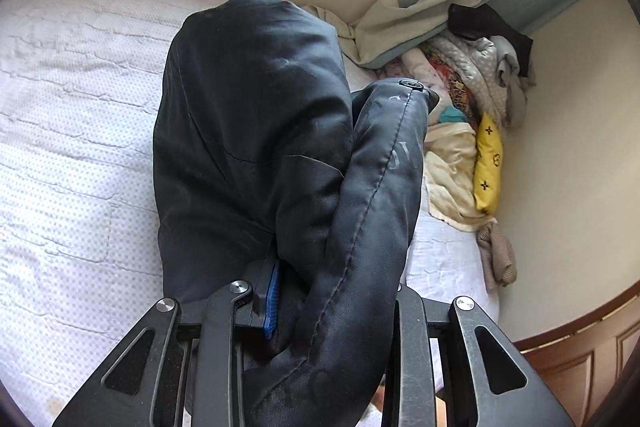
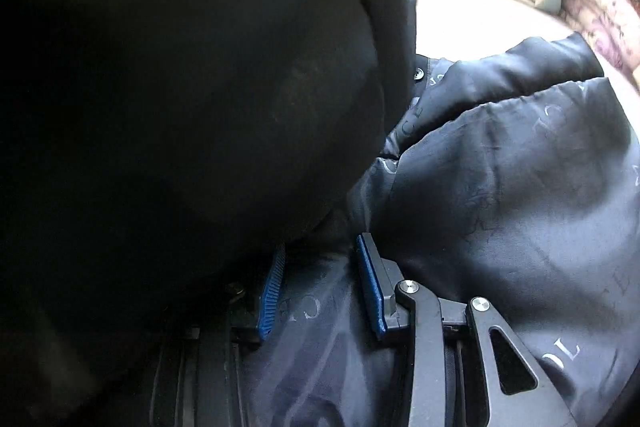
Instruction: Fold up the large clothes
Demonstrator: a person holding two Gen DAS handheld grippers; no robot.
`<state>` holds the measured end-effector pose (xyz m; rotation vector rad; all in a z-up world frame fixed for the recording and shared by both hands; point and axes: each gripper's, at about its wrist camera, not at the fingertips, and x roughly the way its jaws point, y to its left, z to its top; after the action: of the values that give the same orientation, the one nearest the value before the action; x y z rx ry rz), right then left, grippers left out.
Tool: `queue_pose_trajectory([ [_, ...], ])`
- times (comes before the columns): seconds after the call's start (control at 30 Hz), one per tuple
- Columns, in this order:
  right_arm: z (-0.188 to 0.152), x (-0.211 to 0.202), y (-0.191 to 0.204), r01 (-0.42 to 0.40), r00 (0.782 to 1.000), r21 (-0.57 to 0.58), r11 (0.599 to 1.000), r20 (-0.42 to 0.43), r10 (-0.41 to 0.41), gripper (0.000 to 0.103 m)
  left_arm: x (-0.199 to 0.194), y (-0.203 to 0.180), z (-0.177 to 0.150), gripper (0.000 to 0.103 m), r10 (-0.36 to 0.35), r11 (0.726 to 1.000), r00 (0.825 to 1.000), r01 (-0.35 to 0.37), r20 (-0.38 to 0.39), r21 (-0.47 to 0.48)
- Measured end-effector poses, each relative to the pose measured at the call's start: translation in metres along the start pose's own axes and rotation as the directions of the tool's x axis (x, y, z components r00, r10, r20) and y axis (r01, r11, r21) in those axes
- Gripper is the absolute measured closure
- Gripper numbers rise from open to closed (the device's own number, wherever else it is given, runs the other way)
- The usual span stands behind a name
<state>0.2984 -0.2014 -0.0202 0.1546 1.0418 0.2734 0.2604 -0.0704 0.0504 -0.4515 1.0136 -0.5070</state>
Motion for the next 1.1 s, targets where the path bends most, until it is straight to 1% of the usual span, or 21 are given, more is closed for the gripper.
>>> queue_pose_trajectory([
  [0.1,0.003,-0.022,-0.011,-0.010,0.999,0.043,0.999,-0.047,0.012,0.071,0.003,-0.007,0.002,0.070,0.018,1.000,1.000,-0.018,0.001,0.003],
  [0.13,0.004,-0.031,-0.015,-0.010,0.999,0.052,0.999,-0.044,0.013,0.071,0.004,-0.009,0.003,0.070,0.021,1.000,1.000,-0.021,0.001,0.004],
  [0.2,0.002,-0.058,-0.028,-0.006,1.000,0.069,0.998,-0.009,0.006,0.071,0.004,-0.008,-0.001,0.070,0.025,1.000,1.000,-0.025,-0.003,0.010],
  [0.27,-0.003,-0.081,-0.047,0.041,0.999,0.092,0.995,0.027,-0.043,0.071,0.008,-0.011,0.000,0.070,0.030,0.999,1.000,-0.030,-0.008,0.014],
  [0.33,-0.007,-0.086,-0.064,0.096,0.995,0.113,0.989,0.022,-0.099,0.071,0.010,-0.013,-0.001,0.070,0.031,0.999,0.999,-0.030,-0.014,0.016],
  [0.37,-0.010,-0.084,-0.074,0.136,0.990,0.121,0.983,0.009,-0.138,0.071,0.011,-0.016,-0.002,0.070,0.033,0.999,0.999,-0.033,-0.016,0.018],
  [0.4,-0.013,-0.080,-0.081,0.153,0.988,0.126,0.980,0.000,-0.154,0.071,0.013,-0.018,-0.001,0.070,0.035,0.999,0.999,-0.035,-0.017,0.019],
  [0.47,-0.018,-0.066,-0.090,0.134,0.991,0.142,0.981,-0.019,-0.132,0.071,0.018,-0.026,0.001,0.070,0.043,0.999,0.999,-0.042,-0.024,0.024],
  [0.6,-0.021,-0.048,-0.093,0.134,0.991,0.118,0.984,-0.015,-0.134,0.071,0.031,-0.038,0.003,0.070,0.053,0.998,0.998,-0.052,-0.036,0.026],
  [0.7,-0.019,-0.039,-0.104,0.083,0.997,0.167,0.982,-0.016,-0.082,0.071,0.041,-0.048,0.002,0.070,0.057,0.998,0.997,-0.056,-0.046,0.031],
  [0.73,-0.020,-0.037,-0.107,0.079,0.997,0.169,0.982,-0.016,-0.077,0.073,0.045,-0.051,0.000,0.070,0.059,0.998,0.997,-0.057,-0.046,0.034],
  [0.8,-0.018,-0.034,-0.110,0.097,0.995,0.146,0.985,-0.022,-0.095,0.074,0.052,-0.059,-0.003,0.070,0.071,0.997,0.997,-0.069,-0.045,0.042],
  [0.87,-0.017,-0.033,-0.110,0.106,0.994,0.139,0.985,-0.027,-0.103,0.074,0.063,-0.070,-0.010,0.070,0.109,0.991,0.993,-0.105,-0.043,0.083],
  [0.93,-0.015,-0.038,-0.115,0.068,0.997,0.179,0.982,-0.034,-0.062,0.074,0.076,-0.079,-0.019,0.070,0.145,0.983,0.988,-0.138,-0.049,0.121],
  [0.97,-0.013,-0.047,-0.125,0.007,0.999,0.247,0.969,-0.037,0.002,0.074,0.080,-0.082,-0.023,0.070,0.153,0.981,0.987,-0.145,-0.053,0.132],
  [1.0,-0.011,-0.053,-0.128,-0.035,0.999,0.303,0.952,-0.029,0.046,0.075,0.085,-0.085,-0.028,0.070,0.161,0.978,0.985,-0.152,-0.054,0.146],
  [1.03,-0.013,-0.065,-0.140,-0.092,0.995,0.379,0.921,-0.009,0.103,0.076,0.087,-0.087,-0.031,0.070,0.167,0.975,0.984,-0.157,-0.053,0.159],
  [1.07,-0.018,-0.079,-0.154,-0.160,0.986,0.456,0.875,0.025,0.167,0.076,0.090,-0.090,-0.036,0.070,0.176,0.970,0.983,-0.165,-0.049,0.178],
  [1.1,-0.024,-0.093,-0.168,-0.224,0.973,0.515,0.827,0.070,0.220,0.073,0.091,-0.092,-0.038,0.070,0.185,0.966,0.982,-0.174,-0.044,0.190],
])
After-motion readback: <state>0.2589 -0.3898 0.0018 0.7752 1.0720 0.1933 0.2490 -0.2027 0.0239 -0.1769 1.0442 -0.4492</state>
